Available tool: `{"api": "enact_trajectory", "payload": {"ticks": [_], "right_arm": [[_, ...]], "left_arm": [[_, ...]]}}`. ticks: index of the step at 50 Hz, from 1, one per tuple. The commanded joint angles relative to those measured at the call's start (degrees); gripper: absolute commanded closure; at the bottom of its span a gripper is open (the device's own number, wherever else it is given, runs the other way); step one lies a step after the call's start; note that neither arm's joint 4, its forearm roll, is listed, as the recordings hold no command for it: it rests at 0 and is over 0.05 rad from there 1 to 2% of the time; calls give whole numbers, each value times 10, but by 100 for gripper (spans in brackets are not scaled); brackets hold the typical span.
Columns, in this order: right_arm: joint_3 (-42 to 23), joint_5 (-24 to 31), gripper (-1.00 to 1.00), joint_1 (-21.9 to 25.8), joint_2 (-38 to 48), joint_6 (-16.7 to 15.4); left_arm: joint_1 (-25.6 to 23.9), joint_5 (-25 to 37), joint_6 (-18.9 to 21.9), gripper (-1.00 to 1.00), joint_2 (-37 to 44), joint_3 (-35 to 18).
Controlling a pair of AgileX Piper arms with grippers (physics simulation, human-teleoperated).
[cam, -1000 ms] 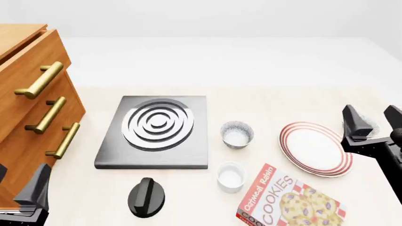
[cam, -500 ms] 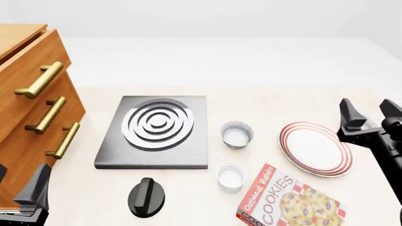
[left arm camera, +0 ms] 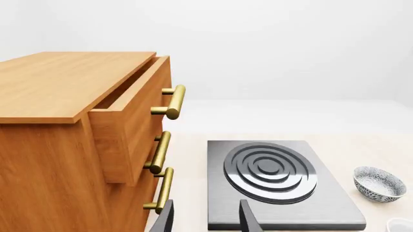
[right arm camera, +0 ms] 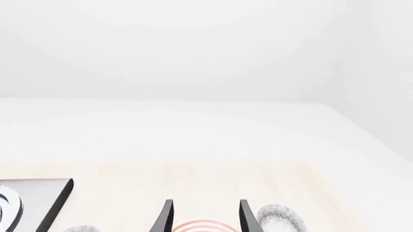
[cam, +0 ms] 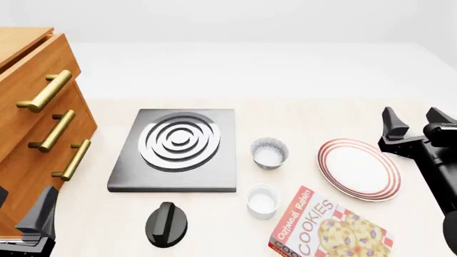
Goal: Pick the akita bowl next to the plate and place it on the plate.
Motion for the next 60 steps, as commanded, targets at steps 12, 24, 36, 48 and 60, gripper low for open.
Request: {"api": "enact_trajectory", "payload": {"ticks": [12, 24, 36, 48, 60], "right_arm": [[-45, -17, -100, -21, 72, -5], [-62, -31, -100, -34, 109, -12], [-79, -44, -100, -44, 146, -18], [-99, -49, -100, -54, 175, -23], [-124, -44, -100, -66, 196, -25]], "left_arm": [[0, 0, 0, -100, 0, 0], [0, 0, 0, -100, 0, 0], [0, 0, 0, -100, 0, 0], [0, 0, 0, -100, 0, 0], [0, 0, 0, -100, 0, 0]]}}
